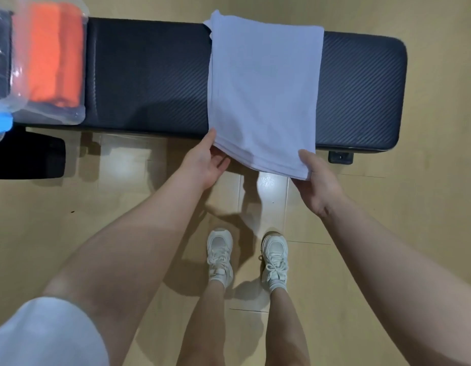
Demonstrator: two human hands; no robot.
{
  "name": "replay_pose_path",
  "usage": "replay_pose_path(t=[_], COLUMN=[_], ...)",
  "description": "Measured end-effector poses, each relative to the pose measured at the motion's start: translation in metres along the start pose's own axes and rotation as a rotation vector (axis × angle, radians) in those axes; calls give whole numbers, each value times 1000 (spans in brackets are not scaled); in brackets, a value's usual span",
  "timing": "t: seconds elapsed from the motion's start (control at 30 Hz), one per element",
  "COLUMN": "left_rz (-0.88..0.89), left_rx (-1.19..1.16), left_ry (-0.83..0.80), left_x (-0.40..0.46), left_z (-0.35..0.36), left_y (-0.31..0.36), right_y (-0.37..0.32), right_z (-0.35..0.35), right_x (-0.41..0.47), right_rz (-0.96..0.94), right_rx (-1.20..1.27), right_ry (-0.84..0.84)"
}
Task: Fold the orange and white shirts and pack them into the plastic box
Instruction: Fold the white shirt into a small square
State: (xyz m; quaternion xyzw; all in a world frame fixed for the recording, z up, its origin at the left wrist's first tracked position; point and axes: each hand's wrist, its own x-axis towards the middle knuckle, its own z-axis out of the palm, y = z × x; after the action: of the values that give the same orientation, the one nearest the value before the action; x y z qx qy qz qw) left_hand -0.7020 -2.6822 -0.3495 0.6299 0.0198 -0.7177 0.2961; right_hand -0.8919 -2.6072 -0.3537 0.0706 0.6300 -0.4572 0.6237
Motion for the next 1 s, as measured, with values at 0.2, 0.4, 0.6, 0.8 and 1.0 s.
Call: replay_pose_path(t=[0.2,0.4,0.6,0.8,1.0], left_rz=[87,217,336,355,520], left_rx=[92,582,959,1139,1256], left_ry=[43,200,69,-182,-127], left_x=[-30,-77,-104,-96,-49], left_z=[5,-17,-18,-8,23], left_y=[-3,-4,22,59,77], right_y=[1,-2,-22,-69,-101], right_z=[-7,-17,-2,11,18], right_x=[-30,-86,-118,-100,-47], right_rz=[-52,-81,-148,-59,-307], right_rx=[-185,-381,-527,-417,-660], right_ry=[141,261,167,51,122])
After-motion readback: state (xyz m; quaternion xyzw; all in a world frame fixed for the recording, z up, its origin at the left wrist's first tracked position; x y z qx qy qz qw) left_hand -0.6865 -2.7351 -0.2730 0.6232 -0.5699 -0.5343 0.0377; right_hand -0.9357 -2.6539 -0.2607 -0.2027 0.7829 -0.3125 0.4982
